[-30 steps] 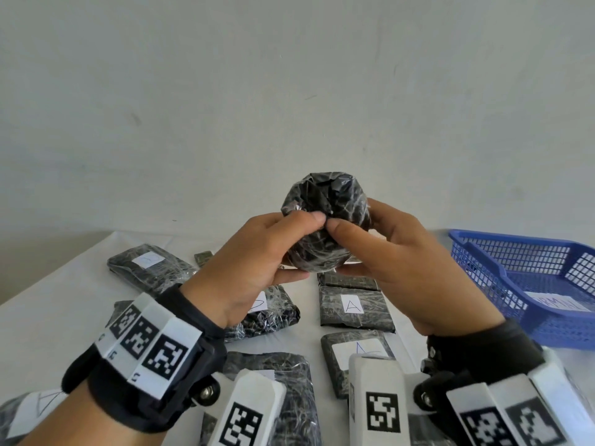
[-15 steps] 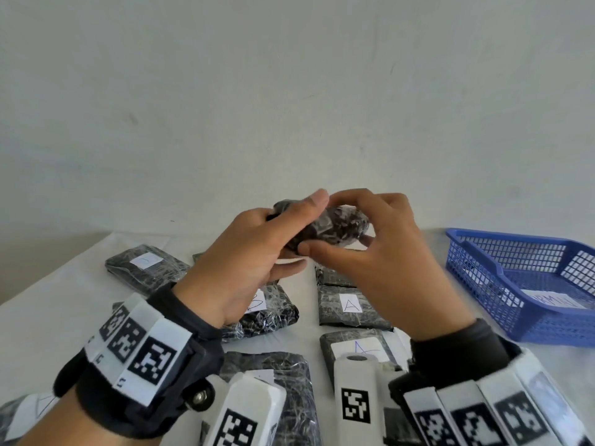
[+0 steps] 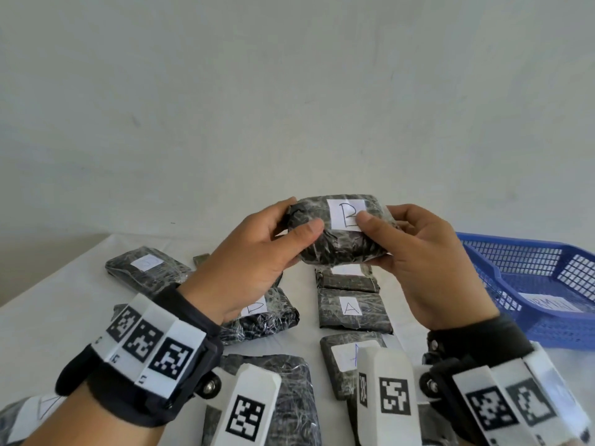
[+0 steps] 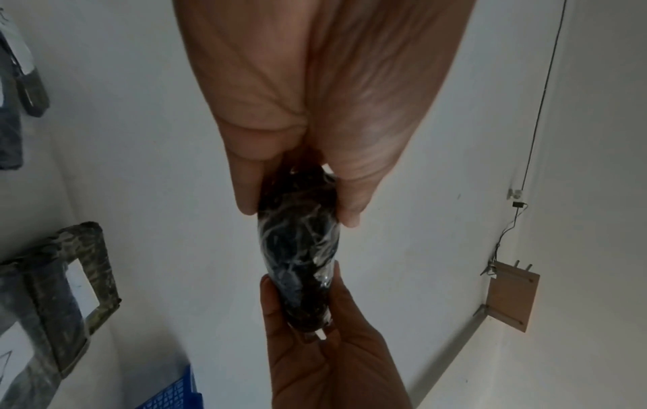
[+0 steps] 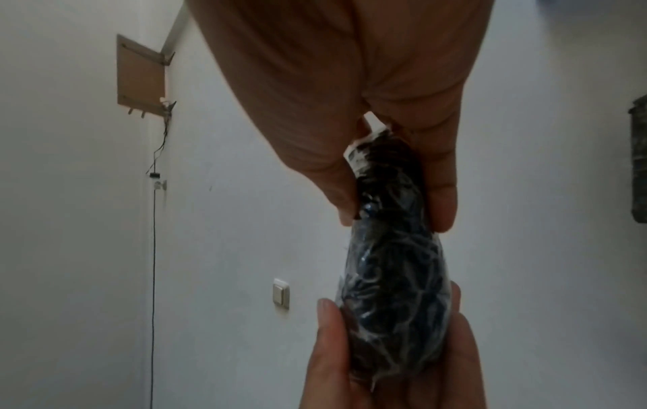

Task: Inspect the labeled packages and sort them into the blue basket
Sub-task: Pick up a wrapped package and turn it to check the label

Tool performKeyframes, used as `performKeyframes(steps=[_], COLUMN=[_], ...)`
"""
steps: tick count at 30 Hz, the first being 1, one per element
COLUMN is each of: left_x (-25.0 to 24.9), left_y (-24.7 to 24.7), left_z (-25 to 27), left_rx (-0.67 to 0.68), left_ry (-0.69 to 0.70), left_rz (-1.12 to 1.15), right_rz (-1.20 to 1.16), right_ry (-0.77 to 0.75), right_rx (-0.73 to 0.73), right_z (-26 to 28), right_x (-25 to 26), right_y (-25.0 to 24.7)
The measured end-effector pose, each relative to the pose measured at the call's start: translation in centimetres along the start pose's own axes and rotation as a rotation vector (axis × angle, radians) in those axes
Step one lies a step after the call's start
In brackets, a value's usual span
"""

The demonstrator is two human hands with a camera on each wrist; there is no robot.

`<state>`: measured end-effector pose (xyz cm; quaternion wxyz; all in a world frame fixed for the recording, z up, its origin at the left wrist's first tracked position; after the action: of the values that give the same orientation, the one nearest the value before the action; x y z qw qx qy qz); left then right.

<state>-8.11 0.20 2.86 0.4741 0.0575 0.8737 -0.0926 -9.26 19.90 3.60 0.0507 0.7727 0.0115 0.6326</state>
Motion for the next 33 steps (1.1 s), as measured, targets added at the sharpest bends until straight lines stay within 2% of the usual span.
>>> performKeyframes(steps=[2, 7, 12, 17, 21, 22, 28, 31, 33], left_x=[0.0, -0.2, -0.5, -0.6, -0.6, -0.5, 0.0, 0.6, 1.5], left_y=[-0.2, -0.4, 1.0, 3.0, 4.4, 4.5, 4.6, 4.8, 4.8], left_z=[-0.1, -0.2, 0.2, 0.9, 1.3, 1.4, 0.4, -1.2, -2.8], left_rx=[-0.026, -0.134, -0.147, -0.124, -0.087, -0.078, 0.121, 0.236, 0.267], left_ry=[0.035, 0.1, 0.115, 0.02, -0.159, -0.176, -0.171, -0.24, -0.282], left_rz=[-0.03, 0.084, 0.152, 0.169, 0.461, 0.452, -0.357, -0.608, -0.708], right_rz=[0.013, 0.111, 0.54, 0.906, 0.961, 0.969, 1.199, 1.355, 1.405], right_ry=[0.009, 0.066, 0.098, 0.157, 0.169, 0.157, 0.191, 0.281, 0.323], right_rx=[-0.007, 0.077, 0.168, 0.058, 0.013, -0.018, -0.211, -0.211, -0.19], right_z=[0.1, 0.7, 2.3, 3.2, 2.4, 2.1, -0.3, -2.2, -3.5], right_x=[0.0, 0.9, 2.3, 3.0, 3.7, 3.9, 2.8, 0.5, -1.1], right_y=[0.2, 0.2, 0.0, 0.2, -2.1, -3.0, -8.6, -9.8, -10.0])
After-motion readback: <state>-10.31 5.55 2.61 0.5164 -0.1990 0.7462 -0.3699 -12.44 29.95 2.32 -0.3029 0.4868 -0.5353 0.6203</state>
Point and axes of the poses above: each hand's wrist, its own z-axis away from the middle knuckle, its own y-axis out of the palm, x = y × z, the point moved 4 cm from there along -z, towards the middle knuckle, and after that the axes turned 10 degrees about y, right-handed, at the moved point
